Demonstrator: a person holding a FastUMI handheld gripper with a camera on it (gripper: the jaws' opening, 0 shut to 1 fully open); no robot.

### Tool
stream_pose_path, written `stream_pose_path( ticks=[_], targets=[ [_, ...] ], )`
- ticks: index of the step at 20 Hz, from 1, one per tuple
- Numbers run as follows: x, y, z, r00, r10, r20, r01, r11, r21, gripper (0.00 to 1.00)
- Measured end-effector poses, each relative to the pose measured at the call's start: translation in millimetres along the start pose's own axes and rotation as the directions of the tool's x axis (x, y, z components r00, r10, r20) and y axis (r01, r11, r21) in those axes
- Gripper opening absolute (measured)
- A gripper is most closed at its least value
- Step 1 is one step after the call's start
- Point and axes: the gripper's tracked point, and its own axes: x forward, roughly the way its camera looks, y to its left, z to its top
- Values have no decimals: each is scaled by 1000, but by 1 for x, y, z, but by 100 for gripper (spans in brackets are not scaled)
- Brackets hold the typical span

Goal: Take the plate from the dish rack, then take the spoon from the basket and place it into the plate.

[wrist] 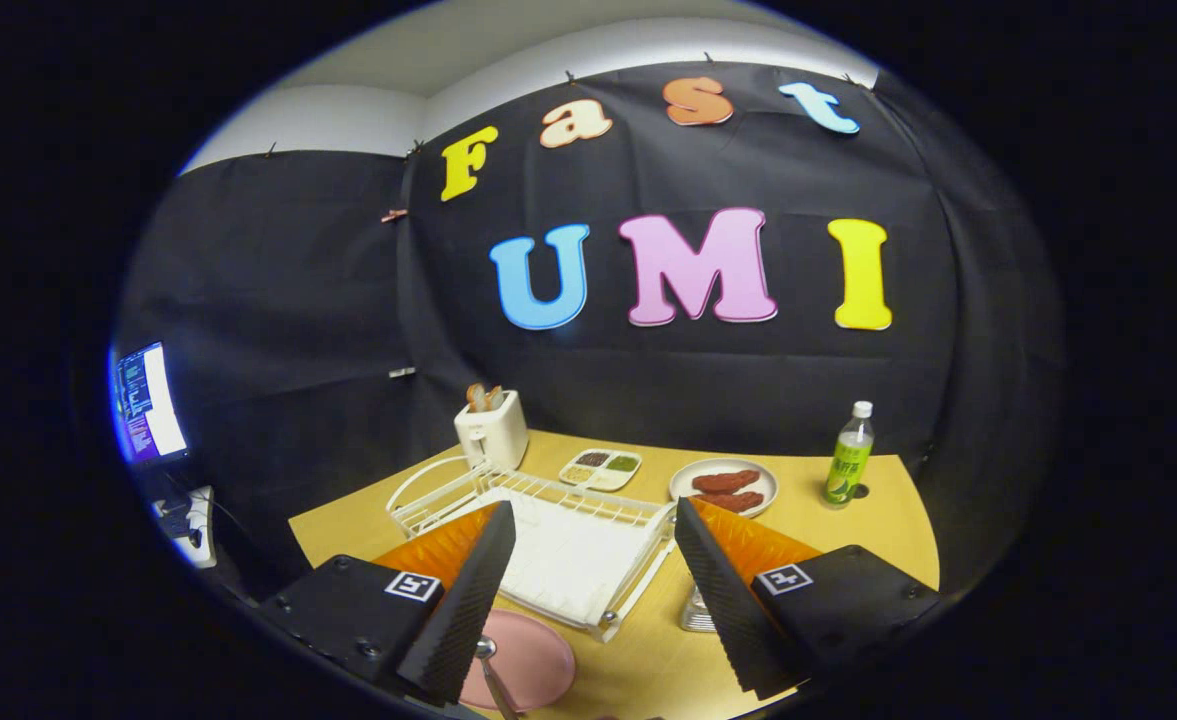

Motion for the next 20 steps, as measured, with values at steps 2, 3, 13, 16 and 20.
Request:
stream_pose_path(
  ticks=[2,3,13,16,20],
  targets=[
    [-12,-7,25,997,-58,53,59,998,-2,98],
    [-18,-10,35,993,-88,74,89,996,-11,98],
    [-70,23,90,945,-239,222,264,961,-87,98],
    [-75,41,91,943,-241,230,265,961,-79,98],
    [-74,57,91,944,-239,228,267,958,-101,98]
  ],
)
